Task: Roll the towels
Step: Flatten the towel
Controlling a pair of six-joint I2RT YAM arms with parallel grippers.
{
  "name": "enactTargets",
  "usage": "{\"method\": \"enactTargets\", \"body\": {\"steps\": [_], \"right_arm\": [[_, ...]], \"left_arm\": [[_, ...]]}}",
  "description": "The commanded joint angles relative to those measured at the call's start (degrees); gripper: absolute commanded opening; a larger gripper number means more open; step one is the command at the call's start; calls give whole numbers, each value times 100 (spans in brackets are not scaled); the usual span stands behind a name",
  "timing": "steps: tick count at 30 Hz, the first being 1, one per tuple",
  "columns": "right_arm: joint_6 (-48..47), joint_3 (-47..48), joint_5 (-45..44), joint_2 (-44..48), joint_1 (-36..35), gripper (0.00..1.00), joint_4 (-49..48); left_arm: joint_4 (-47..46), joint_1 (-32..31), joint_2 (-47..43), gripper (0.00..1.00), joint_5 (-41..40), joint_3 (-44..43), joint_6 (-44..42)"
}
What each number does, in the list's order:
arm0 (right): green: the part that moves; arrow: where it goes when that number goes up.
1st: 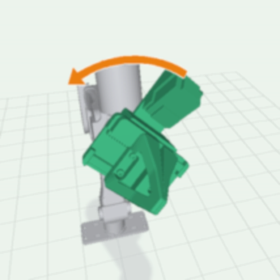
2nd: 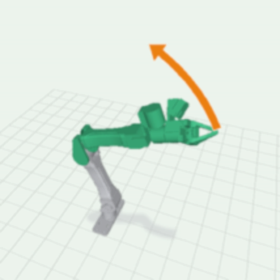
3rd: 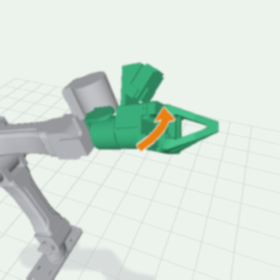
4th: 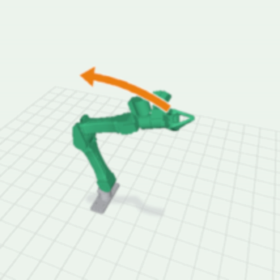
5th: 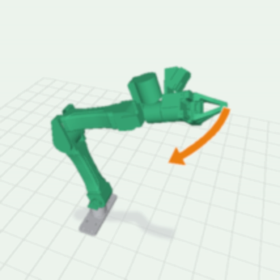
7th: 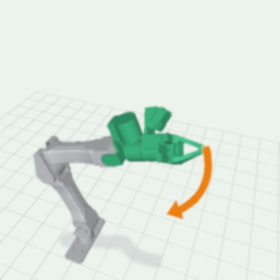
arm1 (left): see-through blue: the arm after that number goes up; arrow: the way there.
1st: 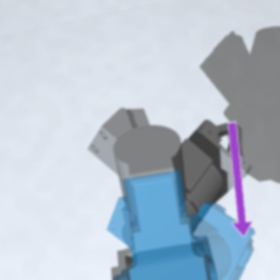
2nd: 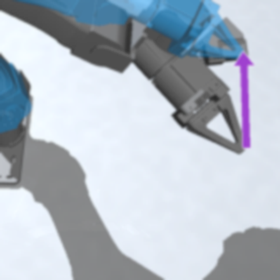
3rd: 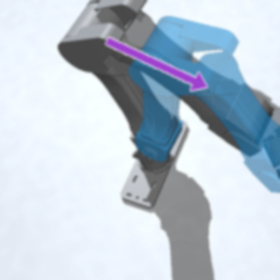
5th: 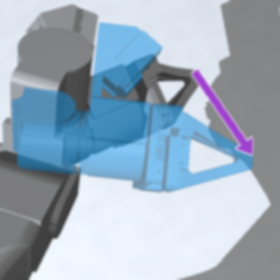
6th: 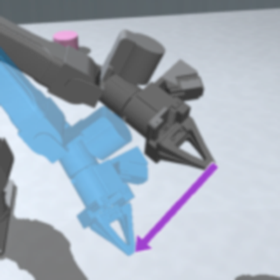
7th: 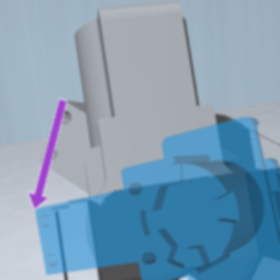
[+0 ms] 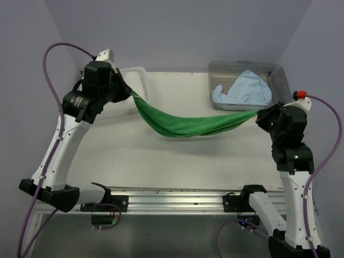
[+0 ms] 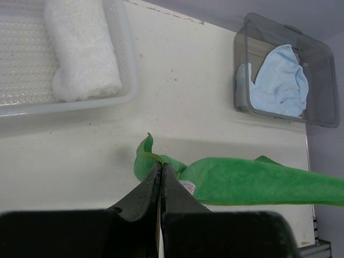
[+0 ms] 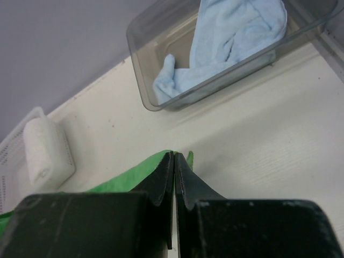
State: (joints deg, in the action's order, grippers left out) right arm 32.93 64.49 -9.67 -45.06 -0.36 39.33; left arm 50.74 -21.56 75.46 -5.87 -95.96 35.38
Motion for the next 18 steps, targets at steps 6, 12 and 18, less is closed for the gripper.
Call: {"method": "enactTargets", "body": {"steps": [6, 12, 18], "right_arm": [[-260, 557, -500, 463, 18, 0, 743], [-94, -524, -457, 60, 18, 0, -195], [21, -1201, -316, -609, 10, 0, -707]], "left_arm": [[684, -6, -182, 0, -125, -749, 49], [-335, 20, 1530, 0, 7, -616, -74], [488, 38, 3861, 97, -477, -2127, -338]]}}
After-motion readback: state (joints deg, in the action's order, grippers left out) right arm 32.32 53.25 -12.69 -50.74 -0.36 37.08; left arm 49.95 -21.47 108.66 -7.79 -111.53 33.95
